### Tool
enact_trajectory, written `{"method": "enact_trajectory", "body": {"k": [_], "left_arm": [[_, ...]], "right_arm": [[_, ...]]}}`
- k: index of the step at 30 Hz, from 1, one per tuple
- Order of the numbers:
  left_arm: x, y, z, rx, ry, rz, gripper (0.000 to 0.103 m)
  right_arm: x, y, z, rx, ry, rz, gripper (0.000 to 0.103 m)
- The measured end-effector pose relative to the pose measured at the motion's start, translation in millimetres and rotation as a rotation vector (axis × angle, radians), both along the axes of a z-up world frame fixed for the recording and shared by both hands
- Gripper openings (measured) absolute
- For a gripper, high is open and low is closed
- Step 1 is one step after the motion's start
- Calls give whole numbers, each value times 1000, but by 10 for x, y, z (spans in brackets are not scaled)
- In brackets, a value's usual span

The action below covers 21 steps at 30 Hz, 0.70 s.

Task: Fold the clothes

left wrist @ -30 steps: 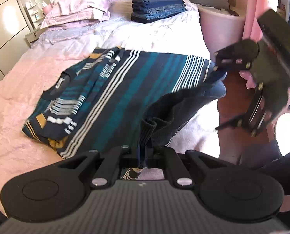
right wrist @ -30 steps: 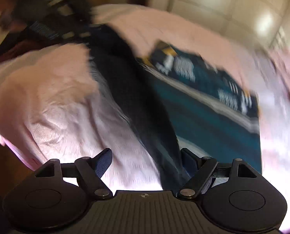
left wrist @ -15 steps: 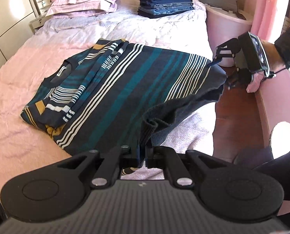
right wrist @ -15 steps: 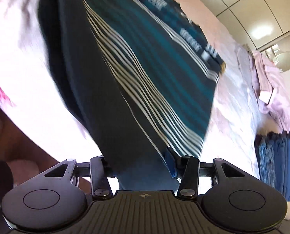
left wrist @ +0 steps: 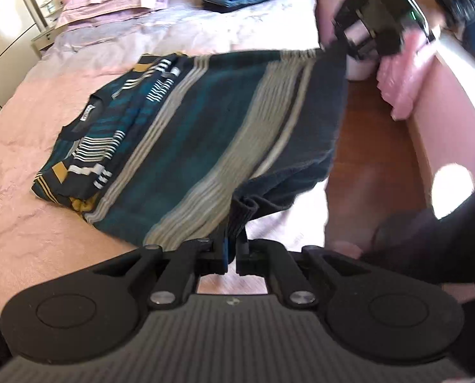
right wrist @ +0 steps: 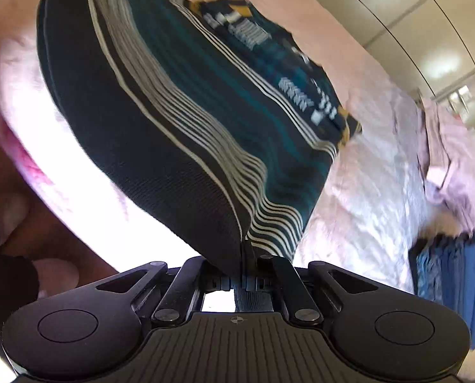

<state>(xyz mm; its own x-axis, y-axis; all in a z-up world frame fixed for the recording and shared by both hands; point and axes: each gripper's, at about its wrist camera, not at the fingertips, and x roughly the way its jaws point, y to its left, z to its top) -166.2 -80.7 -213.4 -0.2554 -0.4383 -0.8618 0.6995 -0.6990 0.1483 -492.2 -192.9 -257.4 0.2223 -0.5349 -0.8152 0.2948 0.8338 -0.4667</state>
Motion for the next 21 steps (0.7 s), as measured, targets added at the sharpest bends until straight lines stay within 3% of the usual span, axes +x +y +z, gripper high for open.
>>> {"method": "enact_trajectory", "body": {"k": [5, 14, 18, 21], "left_arm": [[32, 254, 136, 61, 37, 54, 1], [48, 565, 405, 145, 91, 138, 1], [177, 229, 616, 78, 139, 243, 1], [376, -222, 779, 17, 168, 321, 1]], "right_arm": [[-47, 219, 353, 36, 0, 33, 2], [-328, 647, 788, 207, 42, 81, 1], [-271, 325, 1156, 158, 18, 112, 1], [-60, -208, 1442, 102, -8, 145, 1]]}}
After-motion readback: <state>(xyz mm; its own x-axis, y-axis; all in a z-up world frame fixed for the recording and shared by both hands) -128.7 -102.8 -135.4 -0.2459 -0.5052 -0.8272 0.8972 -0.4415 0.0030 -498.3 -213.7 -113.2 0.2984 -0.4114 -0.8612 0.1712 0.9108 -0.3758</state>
